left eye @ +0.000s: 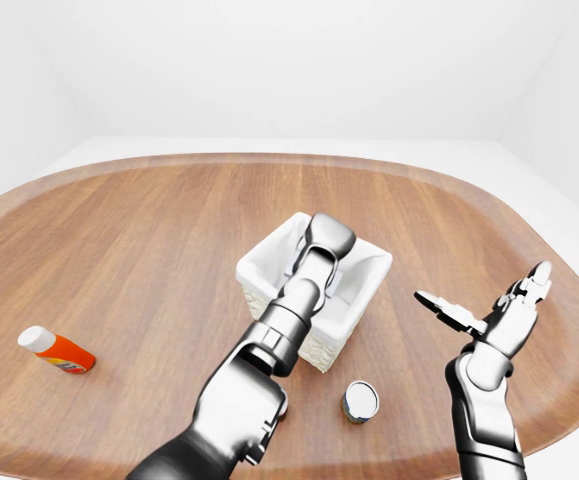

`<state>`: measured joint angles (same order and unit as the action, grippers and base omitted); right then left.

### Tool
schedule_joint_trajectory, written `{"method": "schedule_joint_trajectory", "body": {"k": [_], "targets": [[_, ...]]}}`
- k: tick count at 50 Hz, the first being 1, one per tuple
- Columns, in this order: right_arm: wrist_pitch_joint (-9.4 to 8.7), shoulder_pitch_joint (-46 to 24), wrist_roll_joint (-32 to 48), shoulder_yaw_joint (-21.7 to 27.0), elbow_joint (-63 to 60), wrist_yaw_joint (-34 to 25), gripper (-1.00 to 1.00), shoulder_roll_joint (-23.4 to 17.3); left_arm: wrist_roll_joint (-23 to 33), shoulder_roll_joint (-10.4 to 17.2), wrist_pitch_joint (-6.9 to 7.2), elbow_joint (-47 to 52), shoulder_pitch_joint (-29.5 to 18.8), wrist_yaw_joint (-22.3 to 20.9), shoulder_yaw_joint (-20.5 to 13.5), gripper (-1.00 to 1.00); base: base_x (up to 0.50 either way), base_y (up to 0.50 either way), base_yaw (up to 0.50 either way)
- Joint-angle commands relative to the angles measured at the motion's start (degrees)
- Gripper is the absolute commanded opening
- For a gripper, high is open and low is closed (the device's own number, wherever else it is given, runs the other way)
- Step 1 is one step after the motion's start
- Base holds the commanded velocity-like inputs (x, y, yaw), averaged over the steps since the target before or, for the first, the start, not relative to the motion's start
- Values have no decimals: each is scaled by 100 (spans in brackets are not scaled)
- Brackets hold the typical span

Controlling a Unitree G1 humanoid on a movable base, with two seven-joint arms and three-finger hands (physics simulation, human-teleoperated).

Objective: Pick up the alphabet soup and the cream cheese box, and put them in the basket.

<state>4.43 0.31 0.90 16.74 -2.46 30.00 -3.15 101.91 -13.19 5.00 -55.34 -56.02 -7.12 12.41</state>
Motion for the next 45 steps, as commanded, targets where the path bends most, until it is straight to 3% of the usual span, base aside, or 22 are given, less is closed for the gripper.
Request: {"method": "schedule_joint_trajectory", "body": {"k": [1,4,9,10,11,14,23,28,45], "targets": [[26,3,-1,3,19,0,100,1,-214,23,0,-245,-89,171,51,-100,0,0,0],[-51,35,-1,1,-90,0,100,11,-223,15,0,-277,-80,192,54,-100,0,0,0],[0,18,2,5,-24,0,100,10,-254,28,0,-360,-137,238,38,-100,0,0,0],[-8,18,1,5,-31,0,100,9,-243,35,0,-344,-138,226,50,-76,0,0,0],[-1,13,1,6,-17,0,100,8,-237,43,0,-316,-137,214,55,-10,0,0,0],[-23,15,5,1,-40,0,100,10,-252,52,0,-271,-148,232,42,100,0,0,0],[55,-13,16,-2,67,0,100,2,-219,52,0,-137,-149,254,58,100,0,0,0],[-32,23,5,-7,-60,0,100,10,-80,95,0,286,-129,-6,53,100,0,0,0],[4,7,23,-7,-11,0,100,11,55,340,0,1222,-61,-550,-152,100,0,0,0]]}}
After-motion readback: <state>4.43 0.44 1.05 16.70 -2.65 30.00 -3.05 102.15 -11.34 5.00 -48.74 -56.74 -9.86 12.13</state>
